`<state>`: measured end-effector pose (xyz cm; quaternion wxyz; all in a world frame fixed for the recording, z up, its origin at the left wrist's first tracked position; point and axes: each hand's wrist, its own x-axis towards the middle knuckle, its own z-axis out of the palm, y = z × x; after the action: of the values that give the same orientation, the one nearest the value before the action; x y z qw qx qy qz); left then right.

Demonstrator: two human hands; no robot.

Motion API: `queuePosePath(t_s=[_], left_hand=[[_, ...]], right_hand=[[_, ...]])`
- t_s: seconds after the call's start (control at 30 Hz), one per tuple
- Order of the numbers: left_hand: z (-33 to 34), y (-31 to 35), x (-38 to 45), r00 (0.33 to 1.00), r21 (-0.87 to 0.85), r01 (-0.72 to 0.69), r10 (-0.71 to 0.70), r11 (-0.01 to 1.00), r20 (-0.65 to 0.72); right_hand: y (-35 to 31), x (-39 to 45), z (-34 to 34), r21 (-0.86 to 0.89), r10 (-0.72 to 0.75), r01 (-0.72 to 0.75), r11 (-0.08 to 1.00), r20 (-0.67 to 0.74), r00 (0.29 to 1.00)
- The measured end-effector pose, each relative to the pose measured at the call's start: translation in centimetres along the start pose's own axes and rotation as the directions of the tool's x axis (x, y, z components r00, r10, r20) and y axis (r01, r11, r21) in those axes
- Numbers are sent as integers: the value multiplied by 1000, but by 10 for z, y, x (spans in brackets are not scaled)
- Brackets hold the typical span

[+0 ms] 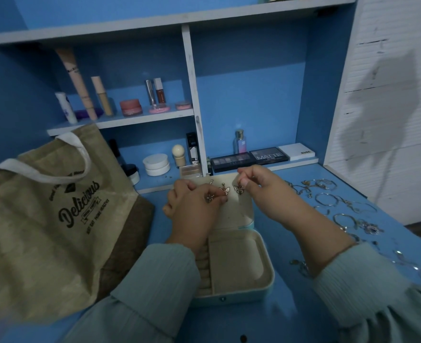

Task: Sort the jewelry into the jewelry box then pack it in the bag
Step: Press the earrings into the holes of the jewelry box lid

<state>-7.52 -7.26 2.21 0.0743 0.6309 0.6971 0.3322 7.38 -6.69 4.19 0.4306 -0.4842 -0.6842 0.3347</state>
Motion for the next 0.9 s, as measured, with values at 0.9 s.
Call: queuePosePath(t_s=[0.9], left_hand=[[2, -16, 7, 743, 390, -507, 619, 769, -254]], right_hand=[[-12, -1, -9, -55, 56, -57, 997, -10, 998]])
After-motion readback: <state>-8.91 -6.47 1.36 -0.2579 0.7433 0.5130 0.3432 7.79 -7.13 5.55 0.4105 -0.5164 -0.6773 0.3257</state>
